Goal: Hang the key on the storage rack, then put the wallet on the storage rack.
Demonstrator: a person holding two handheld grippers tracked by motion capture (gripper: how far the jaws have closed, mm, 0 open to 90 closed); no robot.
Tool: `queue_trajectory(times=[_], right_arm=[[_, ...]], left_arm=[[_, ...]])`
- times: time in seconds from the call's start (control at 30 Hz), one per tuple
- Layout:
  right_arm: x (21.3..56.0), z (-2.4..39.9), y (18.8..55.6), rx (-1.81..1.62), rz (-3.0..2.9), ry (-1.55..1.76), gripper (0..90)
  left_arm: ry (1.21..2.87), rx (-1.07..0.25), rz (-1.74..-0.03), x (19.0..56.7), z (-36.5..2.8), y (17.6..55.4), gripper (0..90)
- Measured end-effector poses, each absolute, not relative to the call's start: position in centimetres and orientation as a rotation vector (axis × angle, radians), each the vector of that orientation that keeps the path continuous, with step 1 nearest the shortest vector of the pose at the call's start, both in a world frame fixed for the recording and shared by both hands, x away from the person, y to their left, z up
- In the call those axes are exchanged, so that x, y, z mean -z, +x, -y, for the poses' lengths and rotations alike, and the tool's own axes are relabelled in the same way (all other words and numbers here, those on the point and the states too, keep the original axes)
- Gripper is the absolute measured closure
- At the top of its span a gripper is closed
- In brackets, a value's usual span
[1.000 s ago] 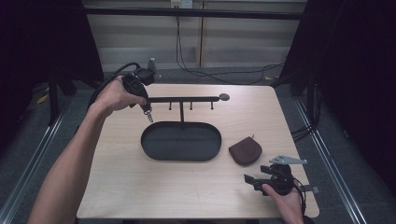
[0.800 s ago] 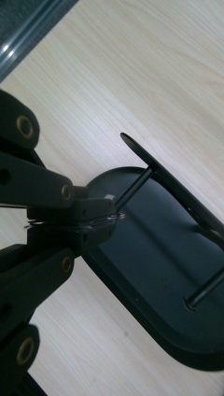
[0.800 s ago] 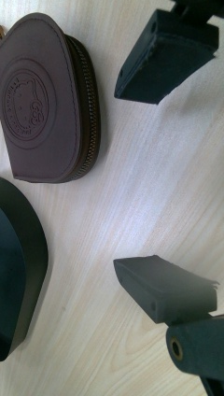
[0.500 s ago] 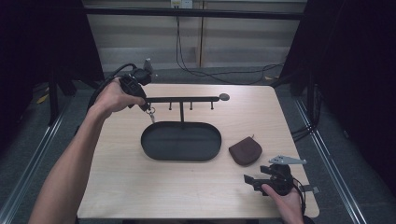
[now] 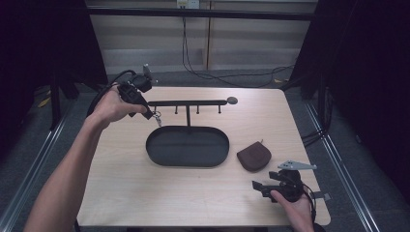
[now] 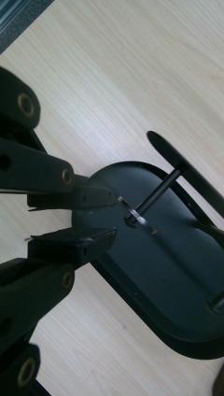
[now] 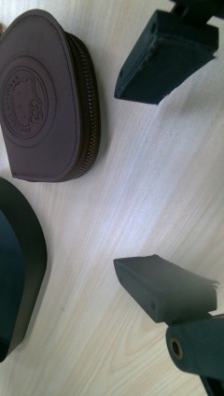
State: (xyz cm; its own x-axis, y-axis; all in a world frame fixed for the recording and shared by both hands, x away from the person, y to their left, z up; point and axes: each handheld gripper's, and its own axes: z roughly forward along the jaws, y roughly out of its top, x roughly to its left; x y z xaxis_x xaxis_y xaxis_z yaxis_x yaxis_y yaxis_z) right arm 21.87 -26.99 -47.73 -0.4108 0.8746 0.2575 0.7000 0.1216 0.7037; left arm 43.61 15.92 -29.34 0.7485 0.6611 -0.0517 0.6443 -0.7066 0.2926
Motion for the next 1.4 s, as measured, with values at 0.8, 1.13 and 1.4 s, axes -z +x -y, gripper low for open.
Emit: queue_trajectory(times=[0.8, 1.13, 1.4], right_arm=[[47.7, 26.9, 21.8, -1.155, -2.184, 1.542, 15.4], [47.8, 26.9, 22.0, -1.149, -2.188, 1.557, 15.2], [47.7, 27.0, 21.9, -1.153, -2.182, 1.549, 15.2]], left_arm=[[2.448, -0.152, -1.015, 31.2, -18.8, 38.8, 30.4], [2.366, -0.156, -1.005, 33.9, -21.1, 36.6, 17.2], [2.232, -0.163, -1.032, 36.2, -23.3, 35.0, 17.9]])
